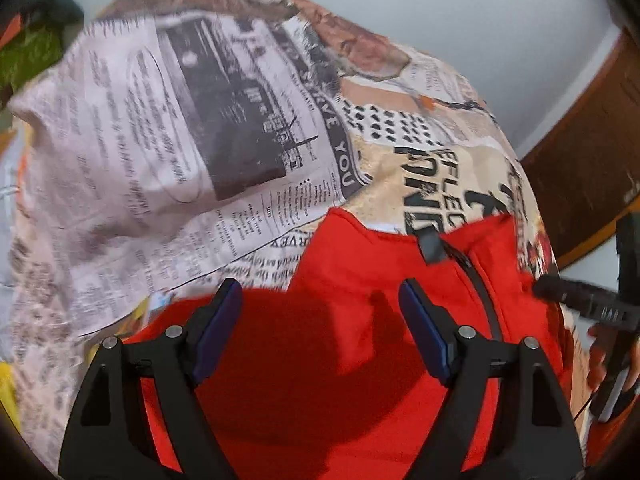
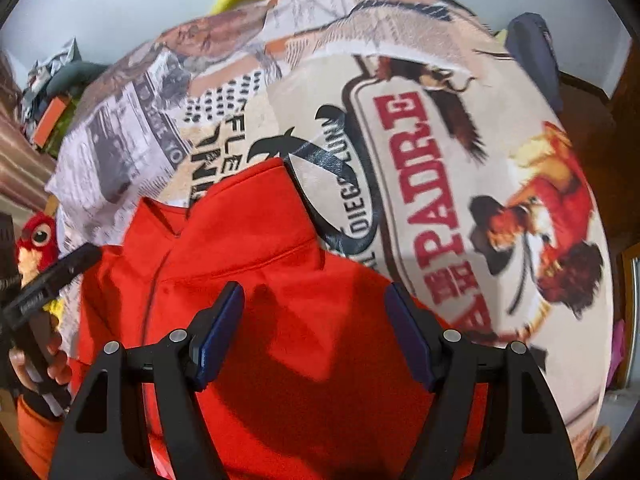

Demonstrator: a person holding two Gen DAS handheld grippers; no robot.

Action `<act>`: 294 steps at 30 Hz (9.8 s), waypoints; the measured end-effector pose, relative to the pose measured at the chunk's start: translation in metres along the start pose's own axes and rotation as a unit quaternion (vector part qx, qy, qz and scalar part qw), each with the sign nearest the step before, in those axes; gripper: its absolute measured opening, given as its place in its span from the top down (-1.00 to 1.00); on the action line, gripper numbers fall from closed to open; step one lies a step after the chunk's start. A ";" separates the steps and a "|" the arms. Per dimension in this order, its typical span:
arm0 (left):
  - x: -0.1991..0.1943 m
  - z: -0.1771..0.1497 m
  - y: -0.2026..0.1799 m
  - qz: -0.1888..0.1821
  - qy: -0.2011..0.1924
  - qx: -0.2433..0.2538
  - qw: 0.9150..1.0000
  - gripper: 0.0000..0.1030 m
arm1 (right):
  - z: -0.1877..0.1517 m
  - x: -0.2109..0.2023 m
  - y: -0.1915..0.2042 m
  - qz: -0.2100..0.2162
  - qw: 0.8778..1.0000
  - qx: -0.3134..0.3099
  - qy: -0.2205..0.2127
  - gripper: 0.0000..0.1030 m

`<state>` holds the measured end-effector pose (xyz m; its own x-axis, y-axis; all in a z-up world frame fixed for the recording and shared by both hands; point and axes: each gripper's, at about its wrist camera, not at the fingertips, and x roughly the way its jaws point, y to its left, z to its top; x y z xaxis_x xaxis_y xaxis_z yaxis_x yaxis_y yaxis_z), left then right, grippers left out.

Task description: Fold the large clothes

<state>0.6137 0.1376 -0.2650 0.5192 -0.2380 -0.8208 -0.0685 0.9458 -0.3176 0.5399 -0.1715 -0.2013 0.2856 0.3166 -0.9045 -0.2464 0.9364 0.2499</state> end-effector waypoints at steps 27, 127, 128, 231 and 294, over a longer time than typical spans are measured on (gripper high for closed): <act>-0.115 -0.054 -0.059 -0.003 -0.054 0.087 0.995 0.84 | -0.066 -0.096 0.039 0.060 0.994 -0.053 -0.081 0.89; -0.202 -0.220 0.106 0.106 -0.026 -0.060 0.992 0.90 | -0.233 -0.145 -0.015 -0.099 0.992 0.037 -0.061 -0.29; -0.202 -0.219 0.093 0.101 -0.026 -0.045 0.994 0.86 | -0.233 -0.149 -0.007 -0.095 0.993 0.026 -0.066 -0.29; -0.270 -0.253 0.020 -0.013 -0.036 -0.009 0.999 0.97 | -0.259 -0.191 -0.001 0.053 0.997 -0.007 -0.063 0.84; -0.137 -0.166 0.069 0.169 0.010 0.049 0.984 0.81 | -0.162 -0.135 -0.062 0.167 0.972 0.150 -0.065 0.60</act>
<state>0.3970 0.1984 -0.2532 0.4640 0.0902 -0.8812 -0.1521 0.9881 0.0210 0.3670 -0.2972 -0.1509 0.3562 0.6084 -0.7093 -0.0700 0.7743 0.6290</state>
